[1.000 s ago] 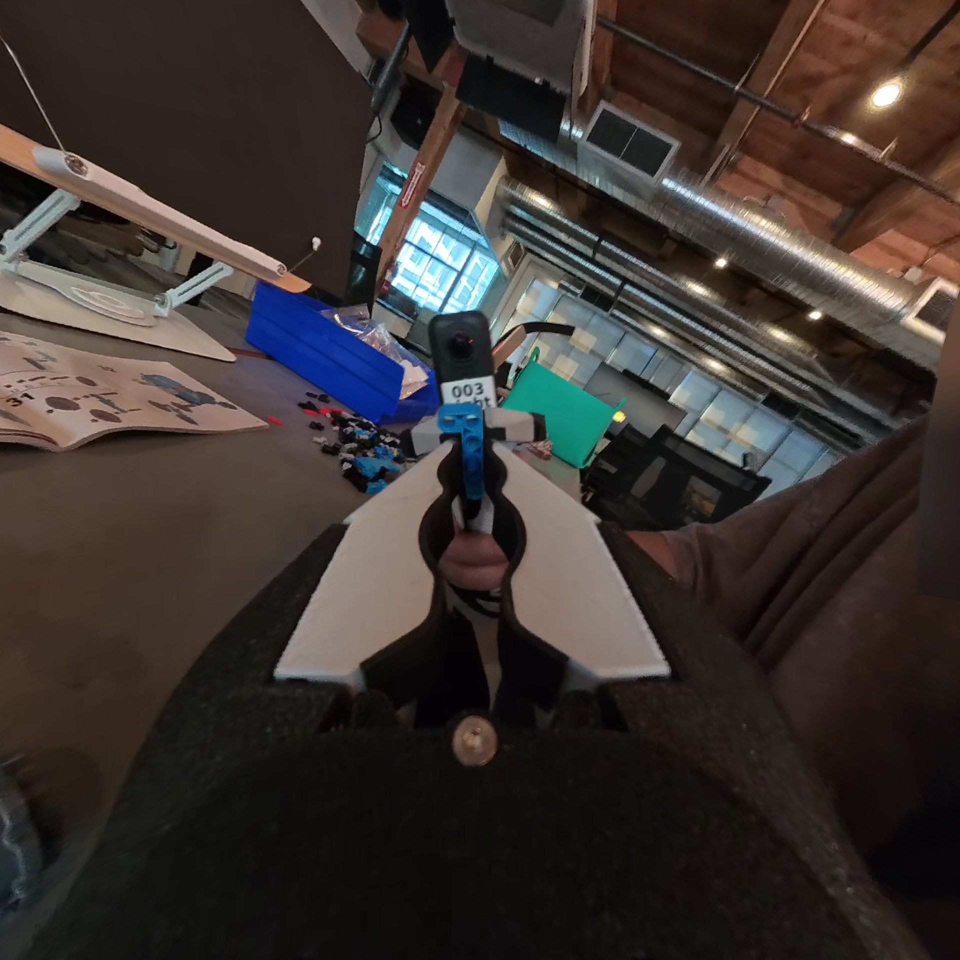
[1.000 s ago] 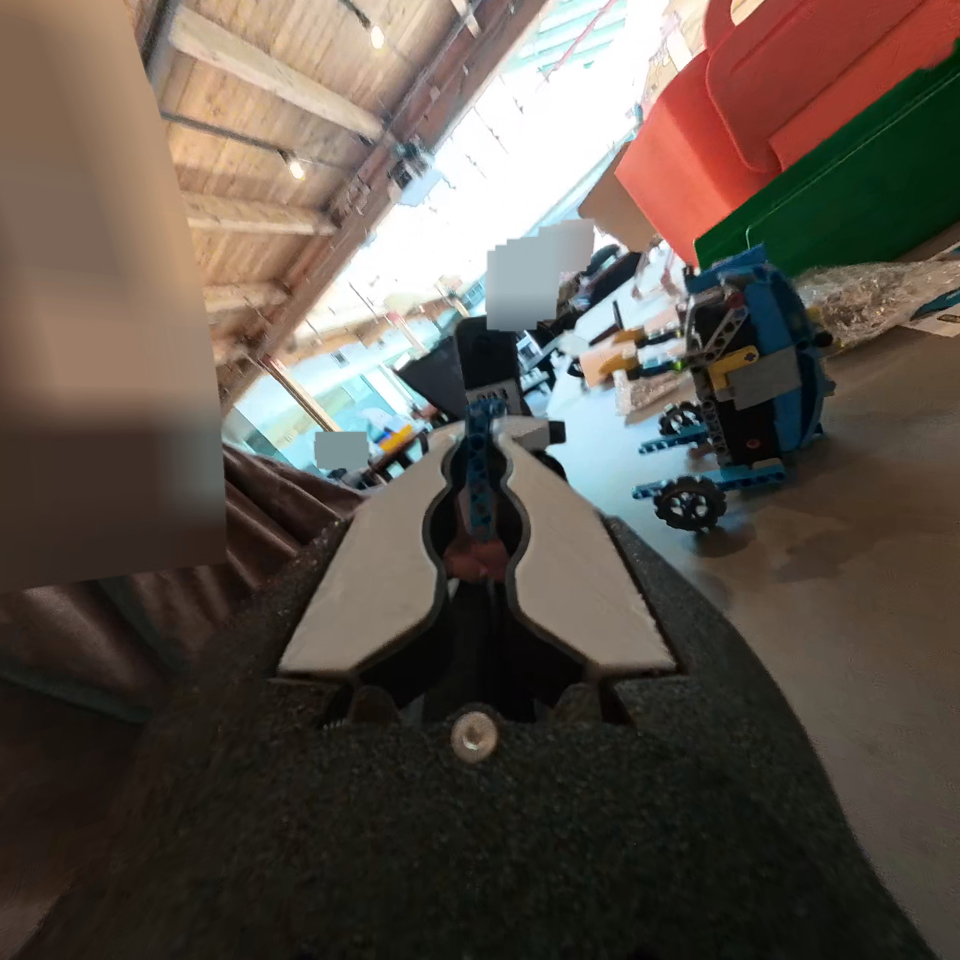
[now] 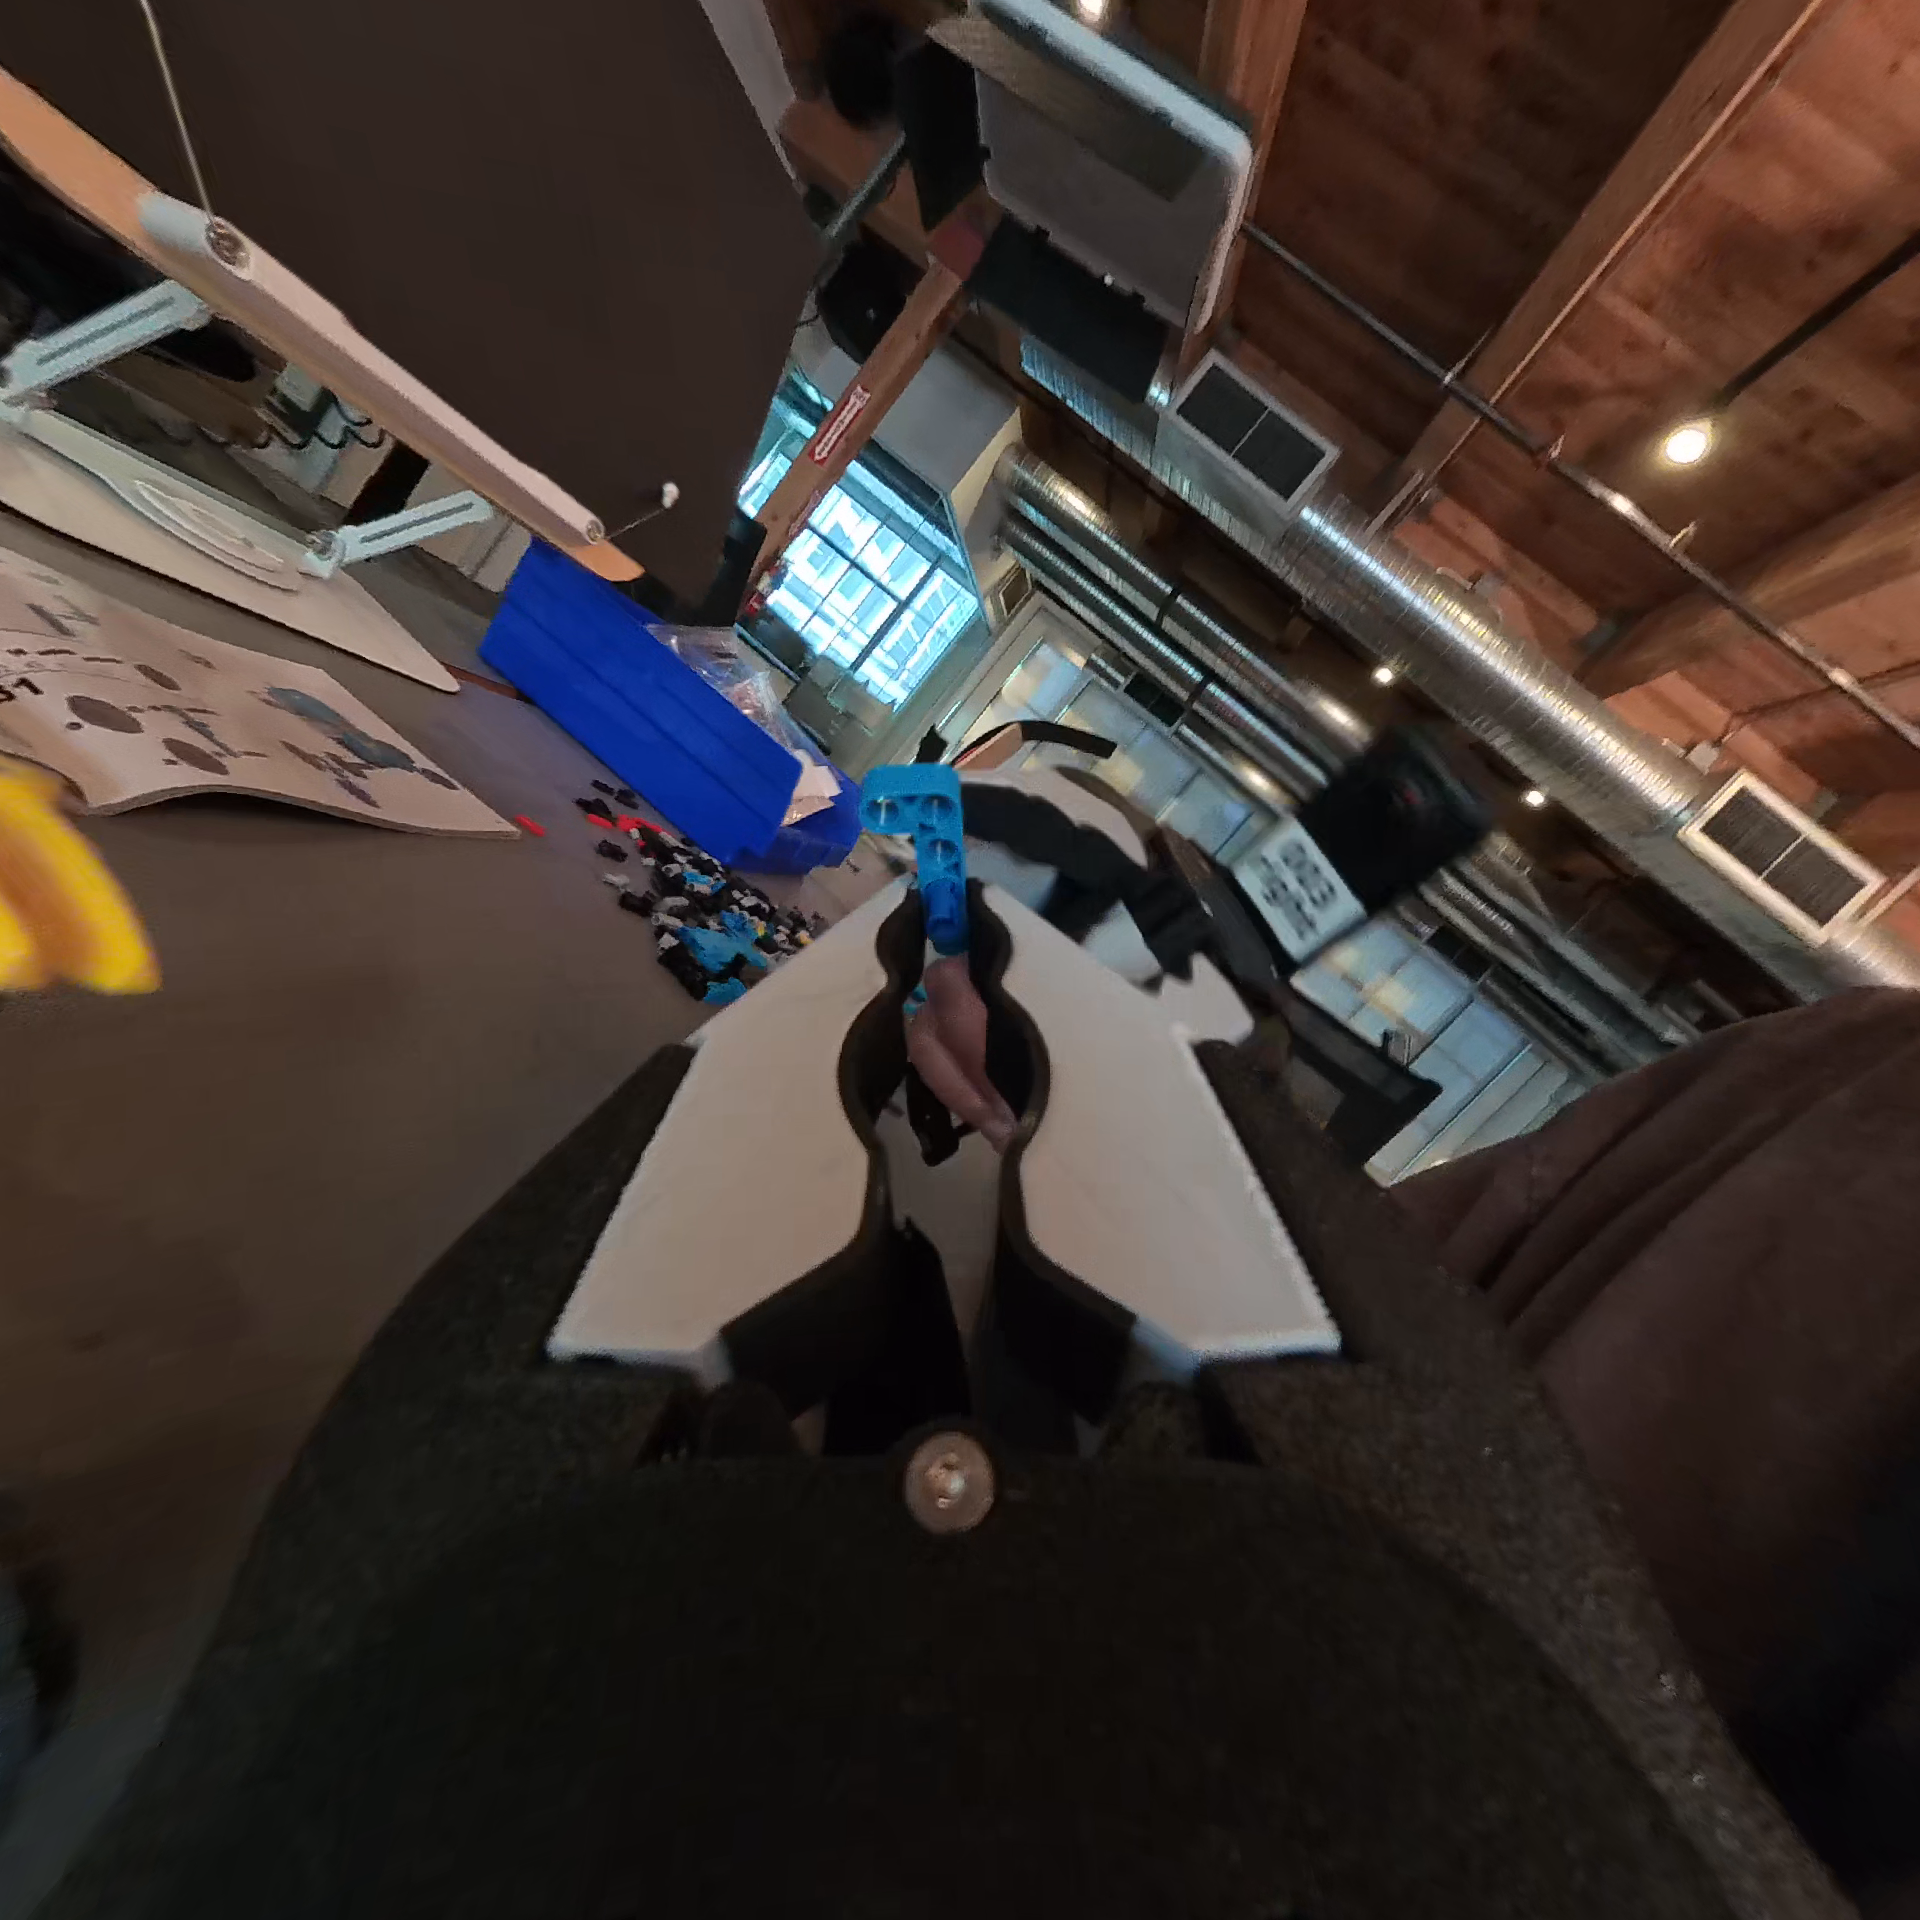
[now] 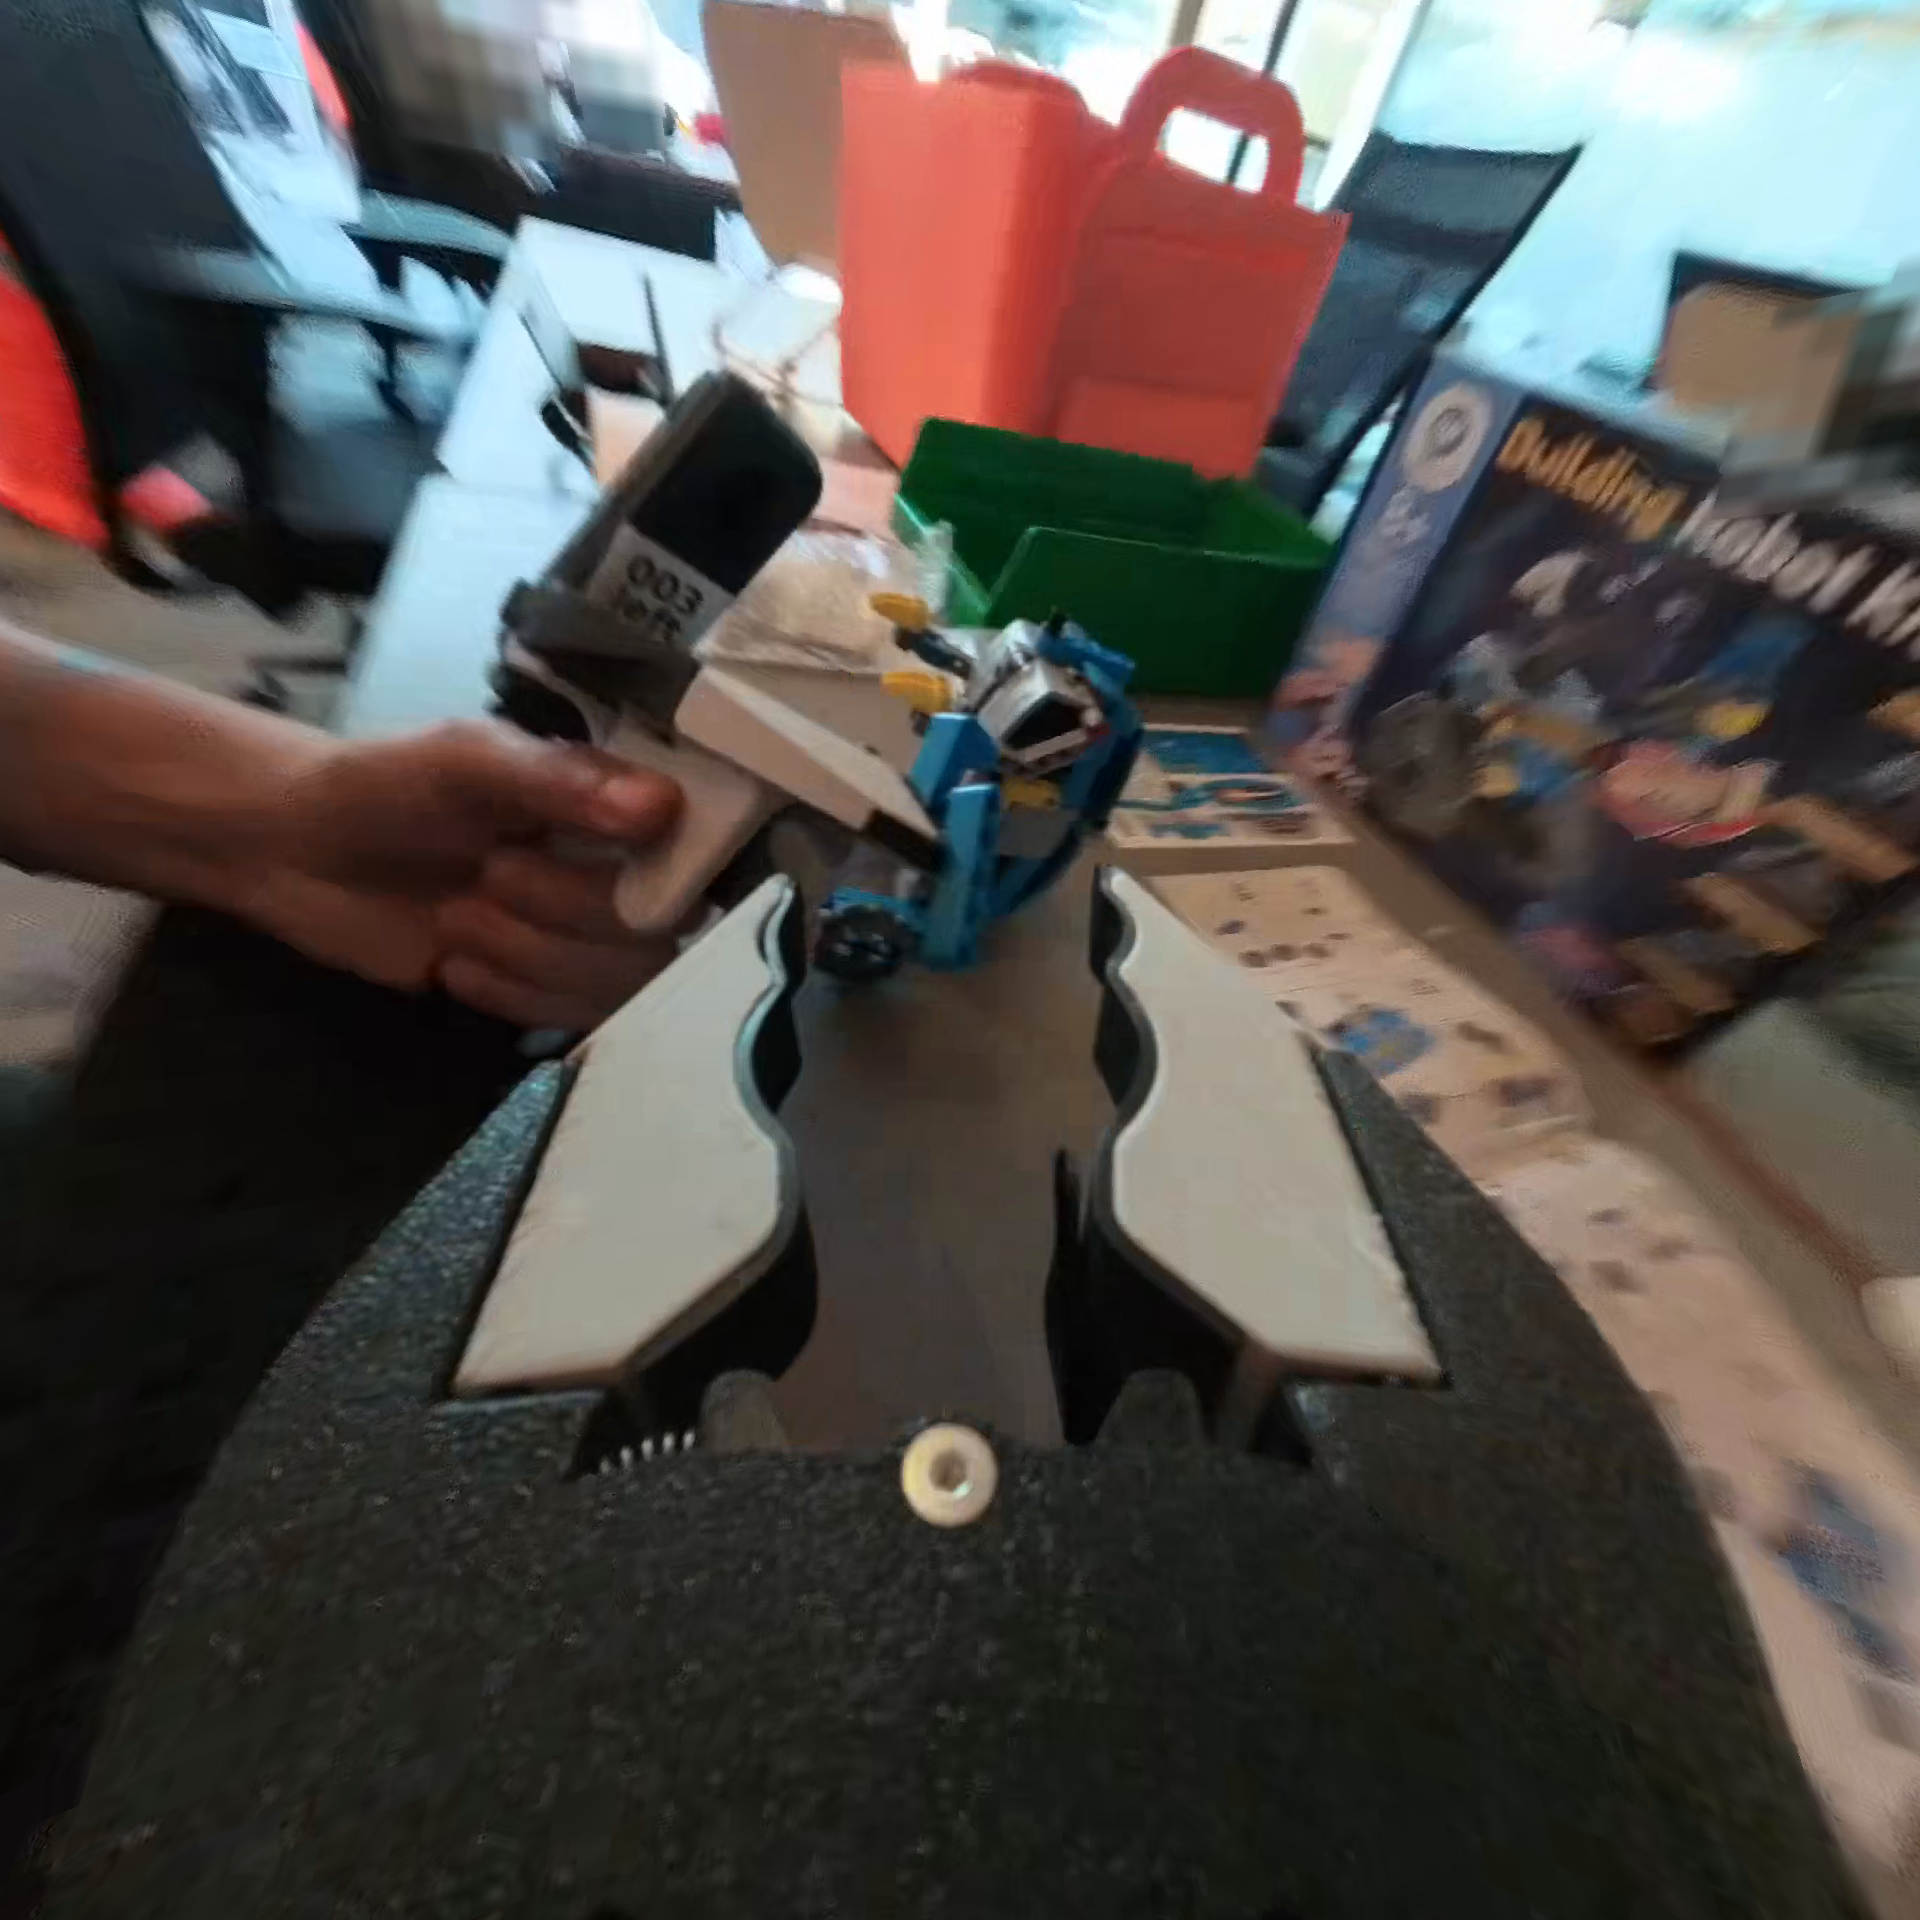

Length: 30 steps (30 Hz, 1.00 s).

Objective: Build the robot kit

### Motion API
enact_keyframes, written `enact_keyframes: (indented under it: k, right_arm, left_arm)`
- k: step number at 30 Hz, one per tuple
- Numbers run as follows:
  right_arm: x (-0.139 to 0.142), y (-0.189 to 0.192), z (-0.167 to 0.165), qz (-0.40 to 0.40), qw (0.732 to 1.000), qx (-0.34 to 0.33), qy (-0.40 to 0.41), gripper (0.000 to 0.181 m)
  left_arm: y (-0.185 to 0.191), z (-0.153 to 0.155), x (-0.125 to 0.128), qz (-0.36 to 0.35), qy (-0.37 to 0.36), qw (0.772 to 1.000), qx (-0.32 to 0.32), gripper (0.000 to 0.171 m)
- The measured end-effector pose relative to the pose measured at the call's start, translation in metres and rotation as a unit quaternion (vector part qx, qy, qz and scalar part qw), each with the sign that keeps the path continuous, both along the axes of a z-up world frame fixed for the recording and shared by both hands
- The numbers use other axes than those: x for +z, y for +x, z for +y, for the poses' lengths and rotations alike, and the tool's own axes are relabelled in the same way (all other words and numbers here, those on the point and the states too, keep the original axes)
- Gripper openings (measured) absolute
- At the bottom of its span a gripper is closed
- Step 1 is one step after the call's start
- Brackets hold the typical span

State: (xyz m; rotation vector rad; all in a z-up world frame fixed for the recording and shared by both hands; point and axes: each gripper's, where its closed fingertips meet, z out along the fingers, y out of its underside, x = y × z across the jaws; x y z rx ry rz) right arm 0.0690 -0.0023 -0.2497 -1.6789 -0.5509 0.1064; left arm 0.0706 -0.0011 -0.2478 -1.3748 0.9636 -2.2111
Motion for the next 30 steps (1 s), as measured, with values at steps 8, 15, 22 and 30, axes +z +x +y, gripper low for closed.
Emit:
enact_keyframes:
  k: [8, 15, 22, 30]
  right_arm:
    - [-0.002, -0.008, 0.020, -0.179, 0.976, -0.104, 0.063, 0.026]
    - [-0.009, 0.001, 0.012, -0.163, 0.983, -0.071, 0.041, 0.024]
    - [-0.010, 0.004, 0.007, -0.132, 0.989, -0.055, 0.030, 0.024]
    - [-0.007, 0.004, 0.017, -0.150, 0.982, -0.111, 0.030, 0.023]
  left_arm:
    - [-0.001, 0.002, 0.001, -0.005, -0.059, 0.998, -0.027, 0.006]
    - [-0.003, 0.003, 0.000, 0.002, -0.069, 0.997, -0.041, 0.024]
    - [0.000, 0.002, -0.005, 0.018, -0.039, 0.999, -0.027, 0.006]
    - [0.000, 0.011, -0.002, 0.004, -0.070, 0.998, 0.002, 0.006]
